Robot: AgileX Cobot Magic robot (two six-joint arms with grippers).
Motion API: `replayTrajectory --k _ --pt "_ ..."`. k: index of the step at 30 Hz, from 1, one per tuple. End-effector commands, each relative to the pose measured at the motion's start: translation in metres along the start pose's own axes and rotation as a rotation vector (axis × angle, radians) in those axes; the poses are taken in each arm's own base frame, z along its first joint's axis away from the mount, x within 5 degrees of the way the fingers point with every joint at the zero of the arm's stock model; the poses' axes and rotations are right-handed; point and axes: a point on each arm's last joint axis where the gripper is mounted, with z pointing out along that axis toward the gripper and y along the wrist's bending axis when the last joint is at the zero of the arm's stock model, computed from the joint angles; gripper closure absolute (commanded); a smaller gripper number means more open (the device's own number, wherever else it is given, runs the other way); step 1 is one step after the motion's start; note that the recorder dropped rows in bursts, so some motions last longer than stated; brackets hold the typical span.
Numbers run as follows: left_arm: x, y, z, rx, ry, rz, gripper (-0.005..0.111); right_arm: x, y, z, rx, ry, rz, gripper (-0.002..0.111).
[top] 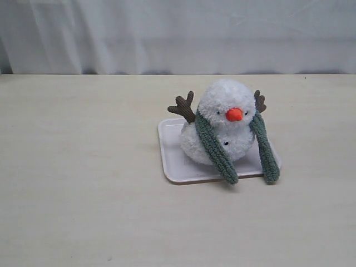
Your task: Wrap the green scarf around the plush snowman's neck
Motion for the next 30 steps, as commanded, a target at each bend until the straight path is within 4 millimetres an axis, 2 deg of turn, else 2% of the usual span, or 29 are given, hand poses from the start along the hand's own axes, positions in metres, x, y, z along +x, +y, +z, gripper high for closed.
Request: replayTrajectory --k 1,8,30 --pt "-0.001 0.000 0.000 0.003 -0.013 -0.005 0.107 0.004 0.000 0.000 0.006 0.030 0.011 0.104" --pt "-0.001 0.000 0.000 0.003 -0.013 -0.005 0.107 0.017 0.000 -0.001 0.004 0.175 0.030 0.104" --pt "-0.001 0.000 0.000 0.003 -0.013 -0.005 0.107 0.019 -0.002 -0.002 0.038 0.195 0.034 0.104"
